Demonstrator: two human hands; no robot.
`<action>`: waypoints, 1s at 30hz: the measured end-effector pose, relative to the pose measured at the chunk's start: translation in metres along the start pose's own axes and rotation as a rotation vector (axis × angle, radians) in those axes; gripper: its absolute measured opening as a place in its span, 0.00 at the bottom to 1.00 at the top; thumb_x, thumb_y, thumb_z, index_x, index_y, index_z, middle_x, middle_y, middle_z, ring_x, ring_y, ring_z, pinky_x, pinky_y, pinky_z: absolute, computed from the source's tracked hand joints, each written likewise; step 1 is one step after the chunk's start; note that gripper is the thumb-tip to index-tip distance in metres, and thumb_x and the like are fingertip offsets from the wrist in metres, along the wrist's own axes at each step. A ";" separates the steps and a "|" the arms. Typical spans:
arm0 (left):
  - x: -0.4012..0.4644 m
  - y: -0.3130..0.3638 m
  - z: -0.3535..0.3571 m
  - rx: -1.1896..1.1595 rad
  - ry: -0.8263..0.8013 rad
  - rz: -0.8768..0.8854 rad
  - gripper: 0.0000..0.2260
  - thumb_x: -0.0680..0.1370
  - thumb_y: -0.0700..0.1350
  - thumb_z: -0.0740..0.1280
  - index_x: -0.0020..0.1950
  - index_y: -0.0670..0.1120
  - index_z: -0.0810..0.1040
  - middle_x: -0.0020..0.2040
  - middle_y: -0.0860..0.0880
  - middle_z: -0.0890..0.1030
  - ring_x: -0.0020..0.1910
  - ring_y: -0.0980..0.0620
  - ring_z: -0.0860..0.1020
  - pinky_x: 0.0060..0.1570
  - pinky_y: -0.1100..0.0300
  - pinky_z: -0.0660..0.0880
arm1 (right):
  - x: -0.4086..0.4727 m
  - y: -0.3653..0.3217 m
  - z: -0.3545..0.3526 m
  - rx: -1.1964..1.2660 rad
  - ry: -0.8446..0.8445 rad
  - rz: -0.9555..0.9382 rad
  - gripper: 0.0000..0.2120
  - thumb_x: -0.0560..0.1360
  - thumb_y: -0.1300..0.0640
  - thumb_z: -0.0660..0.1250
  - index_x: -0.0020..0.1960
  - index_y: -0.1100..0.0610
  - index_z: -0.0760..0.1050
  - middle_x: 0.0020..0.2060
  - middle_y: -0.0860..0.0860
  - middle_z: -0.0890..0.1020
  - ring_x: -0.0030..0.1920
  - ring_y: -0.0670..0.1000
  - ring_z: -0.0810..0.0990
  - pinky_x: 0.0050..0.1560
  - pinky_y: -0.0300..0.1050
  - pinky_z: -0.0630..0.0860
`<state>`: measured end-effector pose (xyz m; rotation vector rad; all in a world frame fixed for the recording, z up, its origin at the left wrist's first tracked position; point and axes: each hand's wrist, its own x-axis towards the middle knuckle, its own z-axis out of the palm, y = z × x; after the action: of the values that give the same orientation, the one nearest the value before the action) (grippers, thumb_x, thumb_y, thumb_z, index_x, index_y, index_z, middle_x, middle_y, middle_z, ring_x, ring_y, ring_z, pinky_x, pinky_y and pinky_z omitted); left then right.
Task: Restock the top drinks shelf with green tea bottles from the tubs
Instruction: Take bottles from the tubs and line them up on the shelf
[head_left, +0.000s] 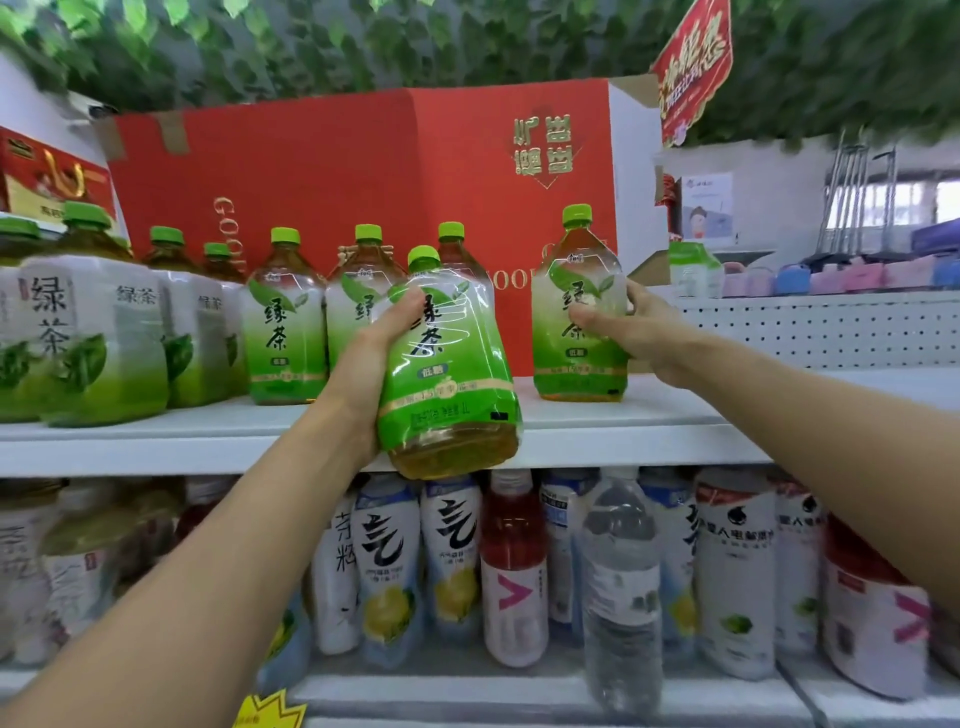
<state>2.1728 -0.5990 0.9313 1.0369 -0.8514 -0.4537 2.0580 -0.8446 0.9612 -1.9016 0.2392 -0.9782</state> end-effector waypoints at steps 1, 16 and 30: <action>0.000 0.000 0.000 0.000 0.000 0.007 0.15 0.78 0.56 0.67 0.55 0.47 0.82 0.51 0.42 0.86 0.47 0.41 0.85 0.47 0.45 0.83 | 0.003 0.000 0.004 -0.010 -0.008 0.007 0.26 0.74 0.51 0.74 0.68 0.53 0.69 0.53 0.49 0.80 0.49 0.45 0.80 0.41 0.38 0.75; -0.002 -0.002 -0.001 -0.005 -0.015 0.011 0.19 0.80 0.55 0.66 0.64 0.44 0.79 0.49 0.43 0.86 0.43 0.43 0.86 0.42 0.48 0.84 | 0.033 0.003 0.040 -0.153 0.016 0.110 0.24 0.71 0.47 0.75 0.59 0.61 0.77 0.52 0.55 0.84 0.54 0.56 0.82 0.60 0.54 0.76; -0.008 0.000 0.003 0.013 0.033 0.030 0.22 0.80 0.56 0.66 0.67 0.42 0.78 0.57 0.39 0.84 0.52 0.39 0.84 0.52 0.43 0.82 | -0.056 -0.036 0.083 -0.045 0.020 -0.028 0.38 0.71 0.27 0.61 0.64 0.58 0.70 0.56 0.53 0.78 0.56 0.53 0.78 0.55 0.49 0.76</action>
<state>2.1656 -0.5949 0.9285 1.0398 -0.8406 -0.4054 2.0719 -0.7412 0.9420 -1.9415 0.2490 -1.0190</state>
